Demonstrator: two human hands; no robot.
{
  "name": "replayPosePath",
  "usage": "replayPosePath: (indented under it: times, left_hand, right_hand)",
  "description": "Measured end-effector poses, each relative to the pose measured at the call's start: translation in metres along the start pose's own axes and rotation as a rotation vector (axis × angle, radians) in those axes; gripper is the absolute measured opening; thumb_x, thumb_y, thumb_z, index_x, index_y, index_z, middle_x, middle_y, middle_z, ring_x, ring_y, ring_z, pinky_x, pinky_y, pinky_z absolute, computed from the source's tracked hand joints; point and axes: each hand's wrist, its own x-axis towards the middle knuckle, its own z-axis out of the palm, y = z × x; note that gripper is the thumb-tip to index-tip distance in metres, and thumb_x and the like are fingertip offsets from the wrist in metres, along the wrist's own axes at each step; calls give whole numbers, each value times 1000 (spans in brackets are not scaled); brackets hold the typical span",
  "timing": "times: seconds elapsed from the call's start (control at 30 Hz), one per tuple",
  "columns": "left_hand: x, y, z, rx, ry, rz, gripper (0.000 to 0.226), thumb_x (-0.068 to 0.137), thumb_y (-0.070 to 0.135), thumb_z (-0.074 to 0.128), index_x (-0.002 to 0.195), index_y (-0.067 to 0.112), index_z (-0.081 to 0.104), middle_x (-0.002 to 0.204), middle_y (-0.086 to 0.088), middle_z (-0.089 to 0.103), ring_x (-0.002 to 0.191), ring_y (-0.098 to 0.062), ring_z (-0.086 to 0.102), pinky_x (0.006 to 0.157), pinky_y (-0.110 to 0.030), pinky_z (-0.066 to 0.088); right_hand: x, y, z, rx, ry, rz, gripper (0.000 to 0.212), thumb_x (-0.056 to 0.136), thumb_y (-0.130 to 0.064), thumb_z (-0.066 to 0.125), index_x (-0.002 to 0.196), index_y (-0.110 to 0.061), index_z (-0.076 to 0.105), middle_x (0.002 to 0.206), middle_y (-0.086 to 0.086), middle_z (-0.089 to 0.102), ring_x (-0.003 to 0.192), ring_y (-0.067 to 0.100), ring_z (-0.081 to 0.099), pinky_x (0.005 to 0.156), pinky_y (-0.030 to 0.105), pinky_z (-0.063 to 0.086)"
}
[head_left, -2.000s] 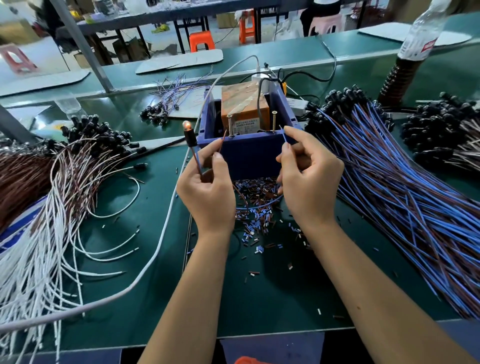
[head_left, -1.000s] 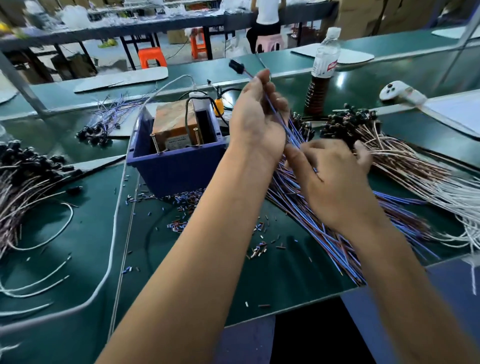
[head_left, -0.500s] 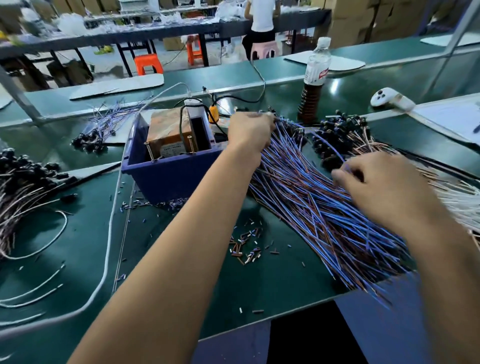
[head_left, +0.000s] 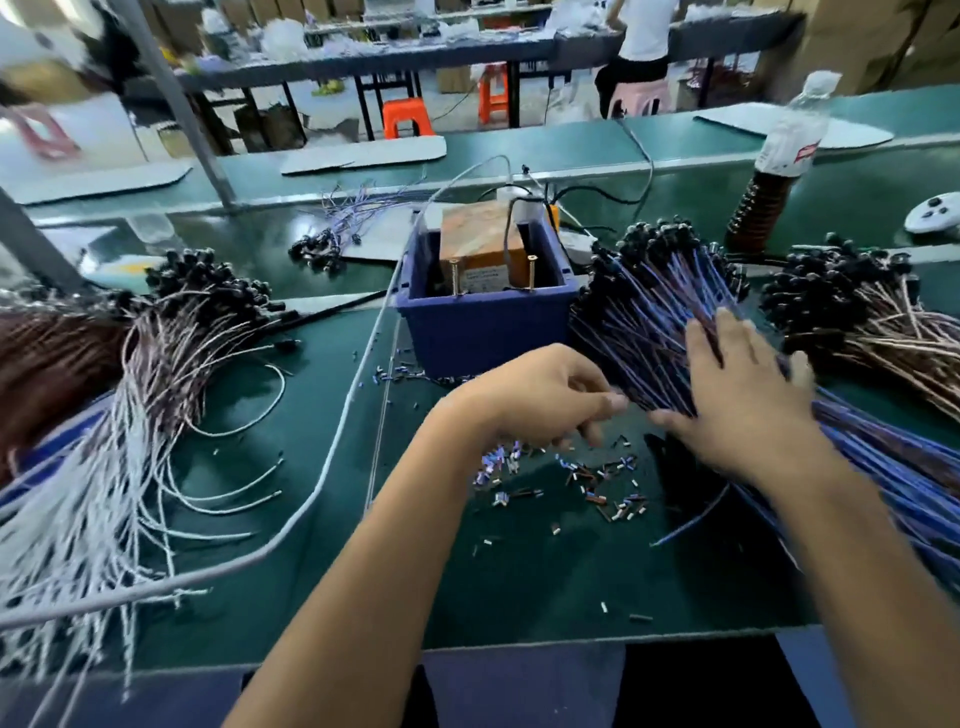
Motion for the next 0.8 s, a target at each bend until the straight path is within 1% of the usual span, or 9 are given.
replayPosePath:
  times: [0.07,0.13,0.23,0.3,0.37,0.47,0.57,0.7,0.8]
  left_hand:
    - [-30,-24,-16,42,-40,-46,20,104,34,60,103,17,69,87,-4,77,52,-12,57,43,-19,42]
    - [-54,-46,-32,62,-22,-105,20,103,35,60,103,18,69,87,-3,77,52,-12,57,43,-19,40]
    - [-79,-74,-64,88,130,-195,22,102,33,61,101,14,71,84,-3,77,51,-12,55,48,-20,43]
    - [-89,-87,-85,198,284,-252,23,101,34,63,98,13,72,82,-1,78,52,-9,59,59,-23,51]
    - [-99,-100,-104,294,473,-328,24,99,37,64,98,15,74,88,-2,78,72,-11,69,78,-30,57]
    - [-107,-118,-126,499,717,-469,34,95,42,64,117,16,69,117,-11,72,114,-31,64,99,-39,51]
    - [-111,-140,-151,606,849,-606,57,90,47,66,133,12,52,130,-22,60,125,-40,53,103,-44,43]
    - [-122,-168,-185,509,934,-909,77,79,39,79,138,8,41,140,-25,45,130,-41,46,106,-49,42]
    - [-130,-189,-200,433,827,-1072,98,74,43,86,146,9,27,141,-28,47,132,-44,47,106,-51,40]
  right_hand:
    - [1,-9,3,75,81,38,95,97,-62,58,166,-20,9,174,10,-3,161,28,1,125,64,9]
    - [-8,-21,3,296,349,8,77,94,-45,70,157,-13,39,167,19,29,156,33,23,123,64,15]
    - [-31,-71,-1,550,602,-223,36,89,-23,76,122,-9,69,124,16,64,120,36,57,107,50,43]
    - [-50,-112,-2,602,464,-367,18,90,-23,76,105,-14,74,104,6,65,99,29,62,92,42,51]
    - [-62,-160,2,571,257,-499,14,93,-30,74,98,-17,75,96,1,64,90,25,63,85,41,53]
    - [-71,-231,9,558,7,-645,18,94,-35,68,96,-18,74,95,2,69,93,28,67,85,39,54]
    - [-73,-300,16,678,-178,-690,23,95,-33,66,109,-15,71,102,6,73,98,30,70,90,39,56]
    - [-55,-364,22,956,-410,-553,12,89,-15,63,97,-6,62,101,19,72,94,36,70,76,34,54]
    - [-39,-390,26,1143,-517,-433,16,75,-16,55,89,-8,60,93,17,66,85,32,64,71,37,50]
